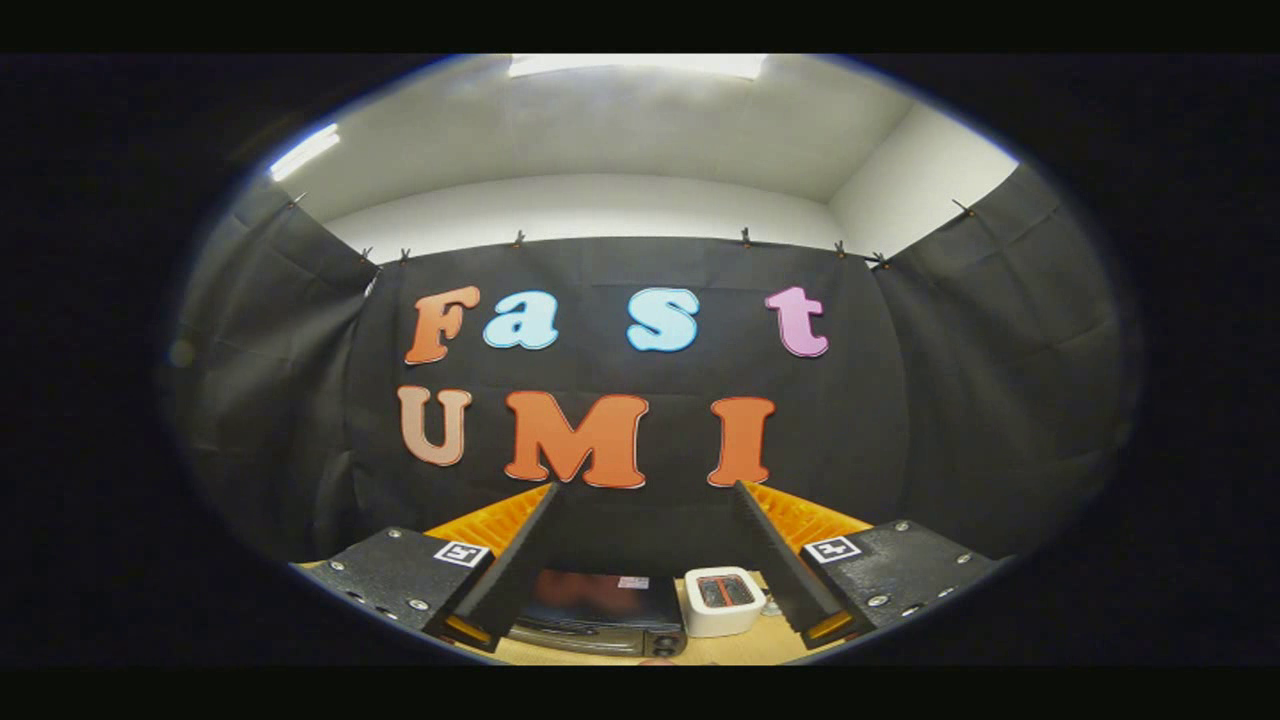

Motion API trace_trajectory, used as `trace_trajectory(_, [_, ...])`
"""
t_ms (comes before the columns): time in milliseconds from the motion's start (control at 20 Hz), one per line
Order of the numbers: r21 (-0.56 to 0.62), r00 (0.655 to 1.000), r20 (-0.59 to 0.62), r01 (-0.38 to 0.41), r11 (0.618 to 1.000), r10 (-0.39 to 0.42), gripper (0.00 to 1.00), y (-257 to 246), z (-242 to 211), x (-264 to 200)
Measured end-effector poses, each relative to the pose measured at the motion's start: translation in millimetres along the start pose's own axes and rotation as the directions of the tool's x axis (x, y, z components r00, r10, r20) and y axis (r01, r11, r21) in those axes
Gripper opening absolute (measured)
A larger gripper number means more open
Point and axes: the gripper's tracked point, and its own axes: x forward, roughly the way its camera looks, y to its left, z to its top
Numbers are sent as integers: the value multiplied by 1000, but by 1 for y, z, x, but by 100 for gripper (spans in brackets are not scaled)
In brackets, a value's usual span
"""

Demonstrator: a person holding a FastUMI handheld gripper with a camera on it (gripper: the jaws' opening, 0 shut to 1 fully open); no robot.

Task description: Open the toaster oven, put the food inside, and close the toaster oven door.

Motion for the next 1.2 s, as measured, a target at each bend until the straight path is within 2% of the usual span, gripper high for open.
trace_trajectory(400, [-17,995,-79,-63,998,62,98,30,-31,3])
trace_trajectory(700, [-13,968,-228,-113,994,107,99,55,-98,-2])
trace_trajectory(900, [-7,922,-368,-130,991,119,99,70,-165,-2])
trace_trajectory(1050, [24,864,-492,-107,994,105,99,85,-226,3])
trace_trajectory(1200, [111,810,-566,-108,988,153,99,115,-264,4])
